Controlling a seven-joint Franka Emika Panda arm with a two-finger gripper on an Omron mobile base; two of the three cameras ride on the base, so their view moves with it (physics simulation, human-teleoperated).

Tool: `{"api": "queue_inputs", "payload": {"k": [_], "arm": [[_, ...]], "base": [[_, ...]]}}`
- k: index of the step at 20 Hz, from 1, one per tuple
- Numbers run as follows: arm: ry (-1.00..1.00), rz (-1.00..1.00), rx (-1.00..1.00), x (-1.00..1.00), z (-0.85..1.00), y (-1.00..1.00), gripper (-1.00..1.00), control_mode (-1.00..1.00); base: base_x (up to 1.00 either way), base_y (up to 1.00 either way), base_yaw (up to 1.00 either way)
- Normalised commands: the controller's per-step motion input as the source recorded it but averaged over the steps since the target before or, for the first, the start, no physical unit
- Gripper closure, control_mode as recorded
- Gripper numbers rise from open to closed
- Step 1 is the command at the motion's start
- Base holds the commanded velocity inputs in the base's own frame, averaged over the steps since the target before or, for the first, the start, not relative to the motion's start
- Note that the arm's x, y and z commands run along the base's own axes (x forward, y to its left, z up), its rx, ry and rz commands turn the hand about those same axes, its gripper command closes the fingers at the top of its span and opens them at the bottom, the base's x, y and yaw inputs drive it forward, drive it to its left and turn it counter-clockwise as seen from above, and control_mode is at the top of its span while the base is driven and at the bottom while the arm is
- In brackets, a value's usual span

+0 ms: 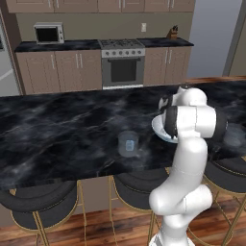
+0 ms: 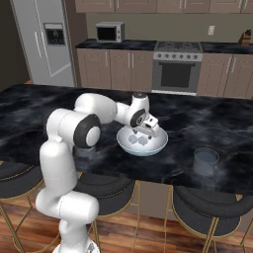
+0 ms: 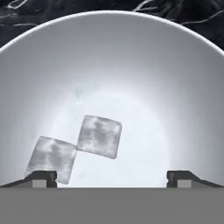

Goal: There are four ice cubes in the ice bowl. Place two ice cubes in each glass of water.

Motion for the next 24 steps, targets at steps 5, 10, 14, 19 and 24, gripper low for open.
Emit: {"api": "queue_inputs", "payload": {"k": [5, 10, 14, 19, 24], "arm": [[0.05, 0.00, 0.00, 0.02, -0.42, 0.00, -1.00, -1.00], [0.00, 0.00, 0.04, 0.30, -0.26, 0.00, -1.00, -1.00], [0.00, -0.02, 0.02, 0.47, -0.26, 0.01, -1.00, -1.00], [0.00, 0.00, 0.00, 0.26, -0.38, 0.00, -1.00, -1.00], [-0.04, 0.00, 0.04, -0.08, -0.09, -0.02, -1.00, -1.00]], "base": [[0.00, 0.00, 0.00], [0.00, 0.00, 0.00], [0.00, 0.00, 0.00], [0.00, 0.00, 0.00], [0.00, 0.00, 0.00]]}}
